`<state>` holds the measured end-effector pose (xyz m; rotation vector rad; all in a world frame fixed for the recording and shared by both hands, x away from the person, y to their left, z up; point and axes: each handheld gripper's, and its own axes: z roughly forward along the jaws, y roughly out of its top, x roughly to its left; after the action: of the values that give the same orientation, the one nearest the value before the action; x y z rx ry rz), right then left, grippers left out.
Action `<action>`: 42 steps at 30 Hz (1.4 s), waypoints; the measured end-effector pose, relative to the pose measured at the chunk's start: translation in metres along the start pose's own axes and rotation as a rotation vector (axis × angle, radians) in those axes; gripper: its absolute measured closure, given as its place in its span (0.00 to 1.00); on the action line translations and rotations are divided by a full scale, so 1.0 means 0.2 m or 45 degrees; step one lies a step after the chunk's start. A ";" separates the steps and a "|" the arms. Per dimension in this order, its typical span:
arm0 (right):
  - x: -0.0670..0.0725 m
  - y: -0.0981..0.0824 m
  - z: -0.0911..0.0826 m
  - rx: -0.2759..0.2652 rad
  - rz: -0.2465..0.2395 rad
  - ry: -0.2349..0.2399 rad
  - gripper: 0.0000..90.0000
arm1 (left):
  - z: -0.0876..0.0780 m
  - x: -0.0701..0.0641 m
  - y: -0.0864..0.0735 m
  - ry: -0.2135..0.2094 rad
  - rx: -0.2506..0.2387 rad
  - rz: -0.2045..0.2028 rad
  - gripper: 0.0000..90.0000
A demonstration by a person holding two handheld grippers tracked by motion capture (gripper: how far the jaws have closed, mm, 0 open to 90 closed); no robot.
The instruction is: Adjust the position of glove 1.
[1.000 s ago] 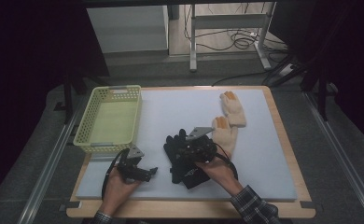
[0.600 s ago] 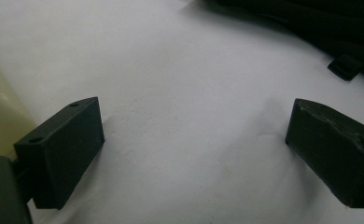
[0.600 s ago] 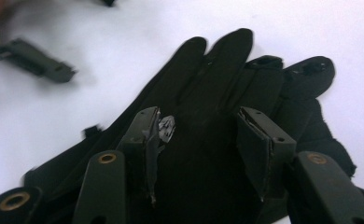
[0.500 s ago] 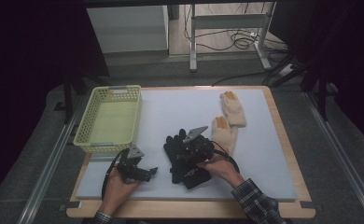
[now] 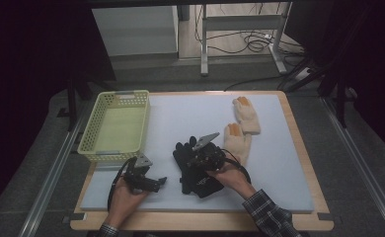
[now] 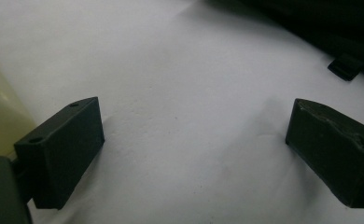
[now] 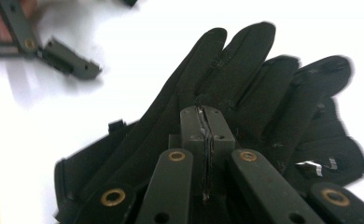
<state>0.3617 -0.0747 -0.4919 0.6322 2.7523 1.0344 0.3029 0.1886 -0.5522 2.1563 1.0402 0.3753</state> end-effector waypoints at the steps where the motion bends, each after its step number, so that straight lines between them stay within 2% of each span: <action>1: 0.01 0.00 -0.01 -0.012 0.004 -0.017 0.98 | 0.00 0.00 0.00 0.000 0.000 -0.001 0.05; 7: 0.03 0.04 -0.10 -0.089 0.104 -0.105 0.98 | 0.00 0.00 0.00 -0.001 0.002 0.001 0.05; 10: 0.05 0.06 -0.13 -0.102 0.148 -0.183 0.98 | 0.00 0.00 0.00 -0.001 0.002 0.001 0.05; 13: 0.05 0.08 -0.12 -0.100 0.191 -0.243 0.98 | 0.00 0.00 0.00 -0.001 0.002 0.001 0.05; 17: 0.02 0.06 -0.03 -0.075 0.217 -0.279 0.96 | 0.00 0.00 0.00 0.000 0.003 0.003 0.05; 18: 0.01 0.05 -0.01 -0.071 0.217 -0.271 0.92 | 0.00 0.00 0.00 0.000 -0.001 -0.003 0.05; 20: -0.01 0.03 0.01 -0.076 0.221 -0.238 0.77 | 0.00 0.00 0.00 0.000 -0.001 -0.001 0.05; 21: -0.01 0.02 0.00 -0.086 0.222 -0.224 0.76 | 0.00 0.00 0.00 0.000 -0.001 -0.001 0.05; 24: 0.01 0.00 -0.07 -0.107 0.205 -0.193 0.76 | 0.00 0.00 0.00 0.000 0.000 -0.001 0.05; 28: 0.09 -0.06 -0.15 -0.109 0.169 -0.098 0.78 | 0.00 0.00 0.00 -0.001 0.001 0.000 0.05; 33: 0.17 -0.14 -0.15 -0.089 0.158 0.019 0.76 | 0.00 0.00 0.00 -0.001 0.000 -0.003 0.05; 36: 0.22 -0.19 -0.11 -0.073 0.158 0.080 0.68 | 0.00 0.00 0.00 -0.001 0.003 0.001 0.05; 39: 0.24 -0.22 -0.05 -0.026 0.116 0.059 0.62 | 0.00 0.00 0.00 -0.001 0.003 0.001 0.05; 41: 0.26 -0.24 -0.03 -0.027 0.093 0.029 0.69 | 0.00 0.00 0.00 -0.001 0.003 0.001 0.05; 42: 0.27 -0.24 -0.03 -0.025 0.068 -0.008 0.80 | 0.00 0.00 0.00 -0.001 0.003 0.001 0.05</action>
<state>0.2954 -0.0878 -0.5179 0.7084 2.7301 1.0672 0.3028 0.1885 -0.5521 2.1589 1.0397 0.3742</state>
